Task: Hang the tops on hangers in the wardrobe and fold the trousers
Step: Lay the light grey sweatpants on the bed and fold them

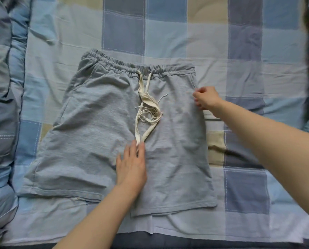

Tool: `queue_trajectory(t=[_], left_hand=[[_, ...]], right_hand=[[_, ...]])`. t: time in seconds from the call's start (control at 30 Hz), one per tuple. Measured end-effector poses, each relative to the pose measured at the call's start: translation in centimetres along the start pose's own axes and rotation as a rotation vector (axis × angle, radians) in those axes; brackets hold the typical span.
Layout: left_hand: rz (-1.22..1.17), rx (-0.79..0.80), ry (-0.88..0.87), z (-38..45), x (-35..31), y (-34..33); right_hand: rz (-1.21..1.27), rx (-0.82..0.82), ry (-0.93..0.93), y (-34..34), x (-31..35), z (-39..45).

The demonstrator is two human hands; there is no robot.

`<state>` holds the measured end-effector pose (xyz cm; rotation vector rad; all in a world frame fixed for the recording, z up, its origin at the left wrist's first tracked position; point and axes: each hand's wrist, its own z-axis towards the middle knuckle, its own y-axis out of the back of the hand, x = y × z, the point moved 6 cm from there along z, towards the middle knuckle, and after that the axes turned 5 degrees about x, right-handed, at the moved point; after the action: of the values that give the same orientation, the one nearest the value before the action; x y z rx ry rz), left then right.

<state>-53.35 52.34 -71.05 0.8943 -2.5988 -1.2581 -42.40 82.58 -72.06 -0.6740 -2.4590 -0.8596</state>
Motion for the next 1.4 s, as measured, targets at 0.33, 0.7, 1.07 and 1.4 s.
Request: queue_trajectory(t=[0.33, 0.7, 1.07, 1.4], left_hand=[[0.194, 0.159, -0.598, 2.6, -19.9, -3.8], [-0.227, 0.250, -0.408, 2.6, -17.6, -4.7], [-0.859, 0.256, -0.221, -1.0, 4.1, 2.4], [-0.789, 0.111, 0.118, -2.6, 26.0, 2.0]], right_hand=[[-0.017, 0.104, -0.068, 1.3, -2.4, 3.2], [0.109, 0.113, -0.014, -1.2, -1.0, 4.3], [0.295, 0.005, 0.141, -6.4, 9.0, 0.0], [0.192, 0.089, 0.211, -19.8, 19.7, -1.7]])
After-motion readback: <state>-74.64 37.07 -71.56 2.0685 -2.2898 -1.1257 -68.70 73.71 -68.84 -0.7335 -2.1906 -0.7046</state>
